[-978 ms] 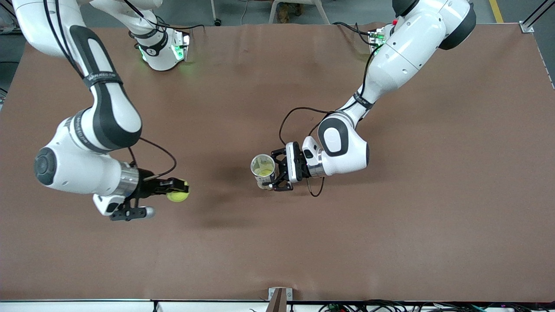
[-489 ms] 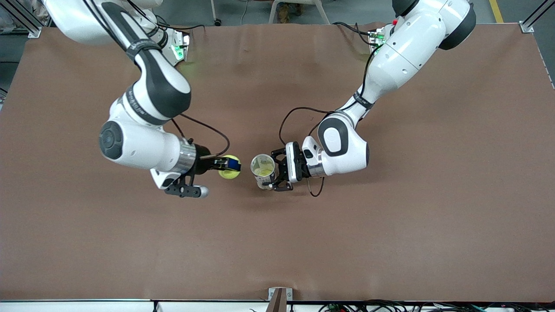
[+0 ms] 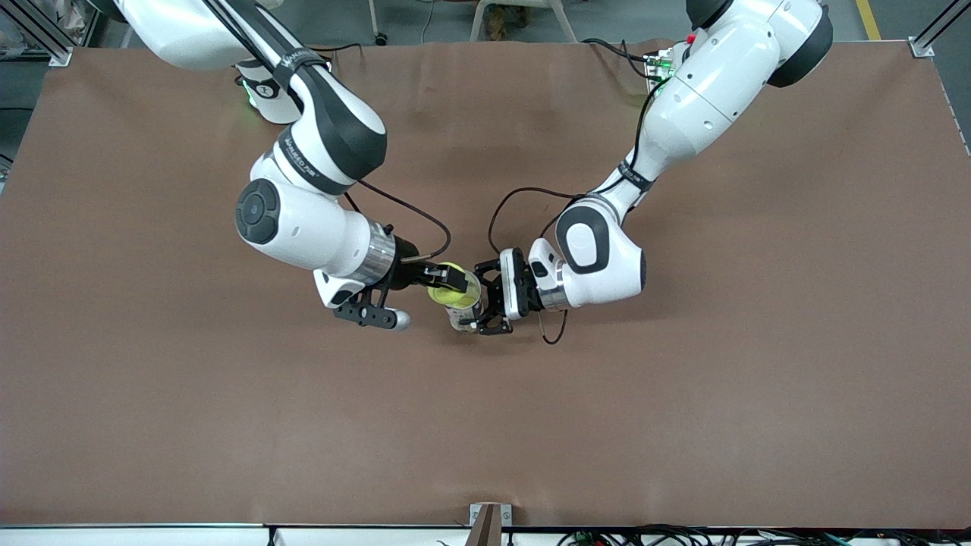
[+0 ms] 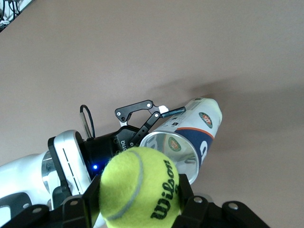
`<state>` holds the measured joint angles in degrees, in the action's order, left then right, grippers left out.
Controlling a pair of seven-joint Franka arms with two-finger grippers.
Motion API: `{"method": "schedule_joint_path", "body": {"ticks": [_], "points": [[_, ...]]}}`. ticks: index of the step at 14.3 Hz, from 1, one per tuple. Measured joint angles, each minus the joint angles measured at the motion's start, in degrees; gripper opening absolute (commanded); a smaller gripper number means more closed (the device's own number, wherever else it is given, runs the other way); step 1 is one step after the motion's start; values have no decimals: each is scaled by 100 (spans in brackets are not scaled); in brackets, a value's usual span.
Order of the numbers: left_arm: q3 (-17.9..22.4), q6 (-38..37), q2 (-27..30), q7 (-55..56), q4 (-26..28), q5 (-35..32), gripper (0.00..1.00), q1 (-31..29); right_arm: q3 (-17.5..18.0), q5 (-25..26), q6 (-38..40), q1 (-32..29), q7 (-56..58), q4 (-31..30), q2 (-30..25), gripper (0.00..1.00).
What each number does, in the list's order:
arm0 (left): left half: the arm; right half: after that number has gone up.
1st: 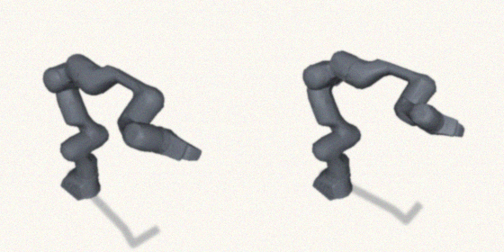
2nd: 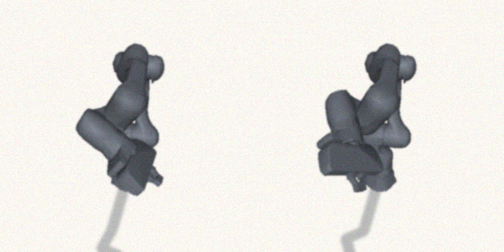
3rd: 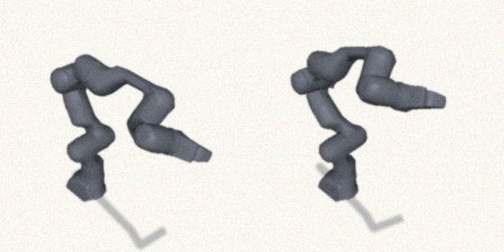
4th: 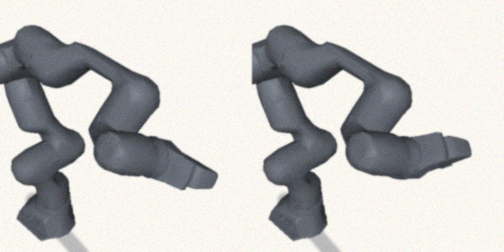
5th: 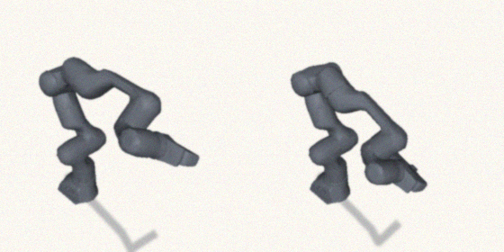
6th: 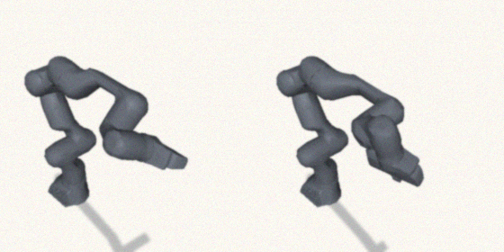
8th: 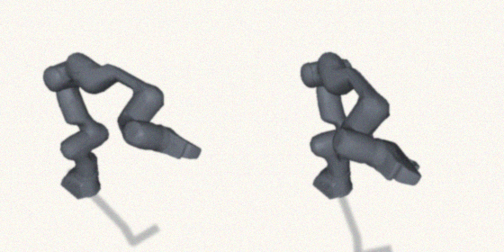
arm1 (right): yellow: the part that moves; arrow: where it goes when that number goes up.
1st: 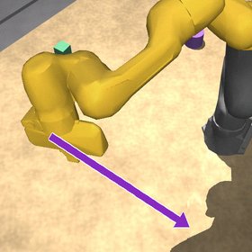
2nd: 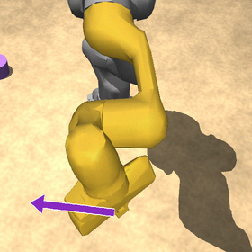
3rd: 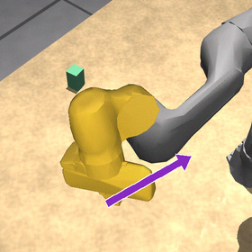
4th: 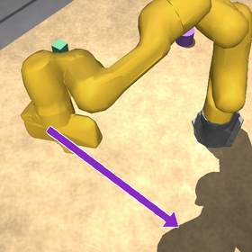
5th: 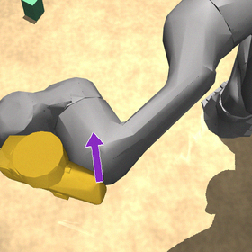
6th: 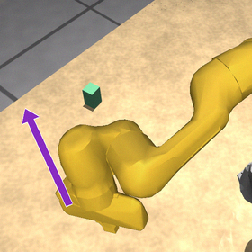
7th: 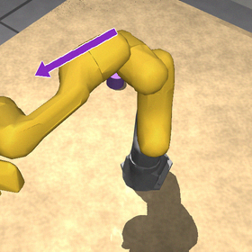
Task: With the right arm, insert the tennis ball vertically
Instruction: 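Open the right gripper above the rim to drop the ball in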
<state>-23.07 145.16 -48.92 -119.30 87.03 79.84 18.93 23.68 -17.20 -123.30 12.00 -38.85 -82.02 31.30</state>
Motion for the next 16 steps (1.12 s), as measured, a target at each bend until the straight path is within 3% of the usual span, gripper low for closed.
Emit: {"method": "schedule_joint_path", "body": {"ticks": [16], "points": [[-2,0,-6,11,7,29,82,5,-24,204,103,217,-130,-122,224,49]]}}
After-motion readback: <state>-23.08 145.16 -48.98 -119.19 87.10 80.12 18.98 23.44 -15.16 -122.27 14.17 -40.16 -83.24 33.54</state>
